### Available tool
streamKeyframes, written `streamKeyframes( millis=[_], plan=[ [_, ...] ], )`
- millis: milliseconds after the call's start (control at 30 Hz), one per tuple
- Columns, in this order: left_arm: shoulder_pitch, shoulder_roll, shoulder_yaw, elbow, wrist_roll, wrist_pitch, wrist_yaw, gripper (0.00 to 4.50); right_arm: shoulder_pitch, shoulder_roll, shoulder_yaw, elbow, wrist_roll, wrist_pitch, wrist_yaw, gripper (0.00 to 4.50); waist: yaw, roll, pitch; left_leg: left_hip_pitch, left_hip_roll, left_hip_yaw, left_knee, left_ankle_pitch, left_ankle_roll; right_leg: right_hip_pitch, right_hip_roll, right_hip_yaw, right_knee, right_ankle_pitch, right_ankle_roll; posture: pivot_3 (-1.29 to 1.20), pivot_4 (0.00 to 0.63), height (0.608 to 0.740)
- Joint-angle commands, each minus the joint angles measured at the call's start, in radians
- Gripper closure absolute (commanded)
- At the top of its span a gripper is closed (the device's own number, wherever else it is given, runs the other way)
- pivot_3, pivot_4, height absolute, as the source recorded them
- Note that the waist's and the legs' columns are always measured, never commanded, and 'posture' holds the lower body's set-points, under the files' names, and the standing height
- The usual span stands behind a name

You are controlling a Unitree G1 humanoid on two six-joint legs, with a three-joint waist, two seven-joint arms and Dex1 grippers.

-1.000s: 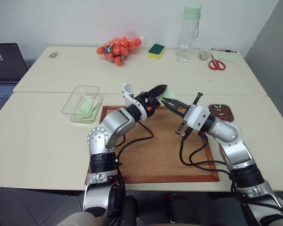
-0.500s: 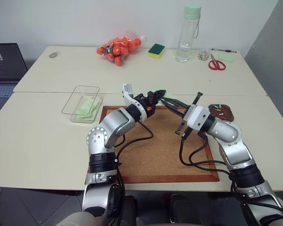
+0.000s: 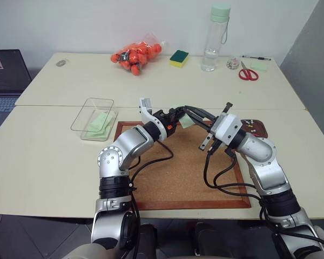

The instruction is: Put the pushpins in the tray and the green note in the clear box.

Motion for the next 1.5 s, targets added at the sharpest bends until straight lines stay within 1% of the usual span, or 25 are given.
streamKeyframes(
  millis=[33,133,200,300,400,533,700,767,833,867,900,933,1033,1133,1167,1200,1267,1333,1367,1433,1500],
  plan=[
    [0.010,0.015,-0.003,-0.030,0.018,0.000,-0.022,4.47,-0.001,-0.009,-0.085,-0.065,0.027,0.045,-0.054,4.50,0.000,0.000,0.000,0.000,0.000,0.000,0.000,0.000,0.000,0.000,0.000,0.000,0.000,0.000,0.000,0.00,0.150,0.740],
    [0.029,0.065,-0.014,-0.083,0.056,0.022,-0.073,4.47,0.016,-0.033,-0.164,-0.074,0.035,0.128,-0.100,4.50,0.000,0.000,0.000,0.000,0.000,0.000,0.000,0.000,0.000,0.000,0.000,0.000,0.000,0.000,0.000,0.00,0.150,0.740],
    [0.050,0.122,-0.026,-0.142,0.081,0.050,-0.128,4.47,0.043,-0.057,-0.223,-0.060,0.045,0.187,-0.125,4.50,0.000,0.000,0.000,0.000,0.000,0.000,0.000,0.000,0.000,0.000,0.000,0.000,0.000,0.000,0.000,0.00,0.150,0.740],
    [0.088,0.210,-0.048,-0.235,0.121,0.087,-0.208,4.47,0.083,-0.078,-0.305,0.013,0.070,0.291,-0.167,4.50,-0.001,0.000,0.000,0.000,0.000,0.000,-0.001,0.000,0.000,-0.001,0.000,0.000,0.000,0.000,-0.001,0.00,0.150,0.740],
    [0.115,0.258,-0.064,-0.285,0.153,0.097,-0.255,4.47,0.086,-0.083,-0.336,0.097,0.073,0.375,-0.196,4.50,-0.001,0.000,0.000,0.000,0.000,0.001,-0.001,0.000,0.000,-0.001,0.000,0.001,0.000,0.001,-0.001,0.00,0.150,0.740],
    [0.133,0.288,-0.085,-0.325,0.194,0.098,-0.297,4.47,0.023,-0.070,-0.357,0.275,0.085,0.479,-0.242,4.50,-0.007,0.000,0.000,0.000,0.000,0.001,-0.001,-0.002,0.004,-0.001,0.000,0.001,0.000,0.000,-0.001,0.00,0.150,0.740],
    [0.145,0.300,-0.092,-0.343,0.213,0.092,-0.319,4.47,-0.029,-0.082,-0.364,0.428,0.083,0.507,-0.259,4.50,-0.006,0.000,0.000,0.000,0.001,0.001,-0.002,-0.002,0.004,-0.001,0.001,0.002,0.000,0.000,-0.002,0.00,0.150,0.740],
    [0.149,0.305,-0.091,-0.345,0.219,0.091,-0.325,4.50,-0.043,-0.085,-0.367,0.463,0.083,0.505,-0.266,4.00,-0.006,0.000,0.000,-0.001,0.001,0.002,-0.002,-0.002,0.004,-0.002,0.001,0.002,0.000,0.000,-0.002,0.00,0.150,0.740],
    [0.151,0.307,-0.089,-0.345,0.223,0.089,-0.329,4.50,-0.048,-0.086,-0.376,0.478,0.085,0.509,-0.275,3.64,-0.006,0.000,0.000,-0.002,0.001,0.002,-0.002,-0.002,0.004,-0.003,0.001,0.002,0.000,0.000,-0.002,0.00,0.150,0.740],
    [0.151,0.307,-0.088,-0.345,0.224,0.089,-0.330,4.50,-0.048,-0.088,-0.378,0.478,0.087,0.512,-0.277,3.34,-0.006,0.000,0.000,-0.003,0.001,0.002,-0.001,-0.002,0.004,-0.004,0.001,0.002,0.000,0.000,-0.002,0.00,0.150,0.740],
    [0.151,0.306,-0.084,-0.345,0.222,0.086,-0.327,4.50,-0.047,-0.088,-0.382,0.471,0.091,0.516,-0.280,3.14,-0.006,0.000,0.000,-0.003,0.001,0.001,-0.001,-0.002,0.004,-0.004,0.001,0.002,0.000,0.000,-0.002,0.00,0.150,0.740],
    [0.151,0.303,-0.079,-0.343,0.217,0.083,-0.321,4.50,-0.045,-0.087,-0.386,0.463,0.097,0.523,-0.280,2.80,-0.005,0.000,0.000,-0.004,0.001,0.001,-0.001,-0.002,0.004,-0.004,0.001,0.001,0.000,0.000,-0.002,0.00,0.150,0.740],
    [0.142,0.307,-0.069,-0.335,0.210,0.080,-0.320,4.50,-0.037,-0.083,-0.393,0.435,0.107,0.537,-0.280,2.17,-0.006,0.000,0.000,-0.004,0.001,0.001,-0.001,-0.002,0.004,-0.004,0.001,0.001,0.000,0.001,-0.002,0.00,0.150,0.740],
    [0.134,0.313,-0.065,-0.327,0.217,0.077,-0.326,4.50,-0.032,-0.081,-0.399,0.416,0.116,0.543,-0.287,1.35,-0.006,0.000,0.000,-0.004,0.001,0.001,-0.001,-0.002,0.004,-0.004,0.001,0.001,0.000,0.000,-0.002,0.00,0.150,0.740],
    [0.131,0.318,-0.065,-0.328,0.225,0.075,-0.331,4.50,-0.029,-0.081,-0.401,0.405,0.120,0.539,-0.289,1.28,-0.006,0.000,0.000,-0.004,0.001,0.001,-0.001,-0.002,0.004,-0.004,0.001,0.001,0.000,0.000,-0.002,0.00,0.150,0.740],
    [0.129,0.325,-0.064,-0.331,0.235,0.072,-0.334,4.50,-0.024,-0.081,-0.401,0.382,0.124,0.531,-0.288,0.93,-0.006,0.000,0.000,-0.004,0.001,0.001,-0.001,-0.002,0.004,-0.004,0.001,0.001,0.000,0.000,-0.002,0.00,0.150,0.740],
    [0.124,0.340,-0.055,-0.340,0.246,0.067,-0.334,4.50,-0.012,-0.077,-0.395,0.322,0.147,0.519,-0.260,0.57,-0.005,0.000,0.000,-0.004,0.001,0.001,-0.001,-0.002,0.004,-0.004,0.001,0.001,0.000,0.000,-0.002,0.00,0.150,0.740],
    [0.117,0.376,-0.031,-0.364,0.270,0.052,-0.326,4.50,0.013,-0.072,-0.363,0.212,0.205,0.524,-0.170,0.12,-0.008,0.000,0.000,-0.004,0.001,0.001,-0.001,-0.002,0.004,-0.005,0.001,0.001,0.000,0.000,-0.002,0.00,0.150,0.740],
    [0.112,0.399,-0.011,-0.370,0.286,0.042,-0.312,4.50,0.028,-0.075,-0.337,0.147,0.239,0.550,-0.119,0.03,-0.009,0.000,0.000,-0.004,0.001,0.001,-0.001,-0.002,0.004,-0.005,0.001,0.001,0.000,0.000,-0.002,0.00,0.150,0.740],
    [0.104,0.449,0.030,-0.374,0.329,0.025,-0.275,4.50,0.055,-0.086,-0.281,0.034,0.291,0.604,-0.038,0.03,-0.012,0.001,0.000,-0.004,0.003,0.001,-0.002,-0.002,0.004,-0.005,0.002,0.001,0.000,0.000,-0.001,0.00,0.150,0.740],
    [0.105,0.531,0.057,-0.365,0.432,0.013,-0.241,4.50,0.057,-0.091,-0.213,-0.064,0.344,0.671,0.030,0.03,-0.013,0.001,0.000,-0.004,0.004,0.000,-0.002,-0.002,0.004,-0.006,0.004,0.001,0.000,0.000,-0.001,0.00,0.150,0.740]
  ],
)
